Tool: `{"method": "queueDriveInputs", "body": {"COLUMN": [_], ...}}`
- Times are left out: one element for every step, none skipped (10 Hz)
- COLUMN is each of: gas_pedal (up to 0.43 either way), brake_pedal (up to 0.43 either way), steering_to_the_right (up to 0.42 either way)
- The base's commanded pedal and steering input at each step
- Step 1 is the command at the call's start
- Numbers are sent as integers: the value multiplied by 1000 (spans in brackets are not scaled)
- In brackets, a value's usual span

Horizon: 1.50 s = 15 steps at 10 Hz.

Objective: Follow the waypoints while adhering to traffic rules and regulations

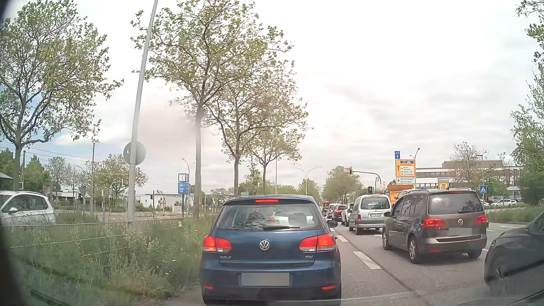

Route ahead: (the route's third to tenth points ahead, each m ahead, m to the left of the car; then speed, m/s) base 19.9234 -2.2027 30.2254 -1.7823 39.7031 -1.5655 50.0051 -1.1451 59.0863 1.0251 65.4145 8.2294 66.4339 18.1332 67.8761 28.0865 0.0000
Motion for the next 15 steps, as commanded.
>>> {"method": "queueDriveInputs", "body": {"gas_pedal": [0, 0, 0, 0, 0, 0, 0, 0, 0, 0, 0, 0, 0, 0, 0], "brake_pedal": [274, 274, 274, 274, 274, 274, 274, 274, 274, 274, 274, 274, 274, 274, 274], "steering_to_the_right": [4, 4, 4, 4, 4, 4, 4, 4, 4, 4, 4, 4, 4, 4, 4]}}
